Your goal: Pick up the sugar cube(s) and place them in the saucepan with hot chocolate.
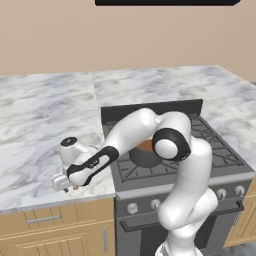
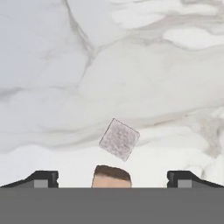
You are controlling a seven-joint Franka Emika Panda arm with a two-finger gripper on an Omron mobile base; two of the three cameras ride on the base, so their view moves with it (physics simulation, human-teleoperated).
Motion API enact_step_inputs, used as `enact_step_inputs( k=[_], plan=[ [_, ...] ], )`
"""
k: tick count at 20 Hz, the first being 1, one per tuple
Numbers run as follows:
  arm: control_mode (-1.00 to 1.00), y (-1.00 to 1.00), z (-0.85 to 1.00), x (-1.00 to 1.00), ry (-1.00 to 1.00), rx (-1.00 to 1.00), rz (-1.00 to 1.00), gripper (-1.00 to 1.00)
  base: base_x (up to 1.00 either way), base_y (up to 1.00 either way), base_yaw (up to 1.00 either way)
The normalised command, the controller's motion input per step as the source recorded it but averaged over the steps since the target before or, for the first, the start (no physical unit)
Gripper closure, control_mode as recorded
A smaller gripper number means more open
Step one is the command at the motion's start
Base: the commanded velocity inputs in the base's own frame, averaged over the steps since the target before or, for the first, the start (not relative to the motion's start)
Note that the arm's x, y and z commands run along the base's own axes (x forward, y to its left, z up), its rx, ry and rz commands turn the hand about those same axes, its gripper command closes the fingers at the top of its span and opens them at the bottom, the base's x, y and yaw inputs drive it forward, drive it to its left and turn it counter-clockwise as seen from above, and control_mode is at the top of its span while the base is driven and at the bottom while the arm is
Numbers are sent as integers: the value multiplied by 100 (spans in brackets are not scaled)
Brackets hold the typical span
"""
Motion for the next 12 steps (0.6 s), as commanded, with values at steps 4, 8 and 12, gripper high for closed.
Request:
enact_step_inputs(
  k=[4,8,12],
  plan=[
    [-100,0,-2,-27,0,0,-1,-100,0,0,0],
    [-100,0,-6,-20,0,0,-1,-100,0,0,0],
    [-100,0,-14,4,0,0,0,-100,0,0,0]
  ],
)
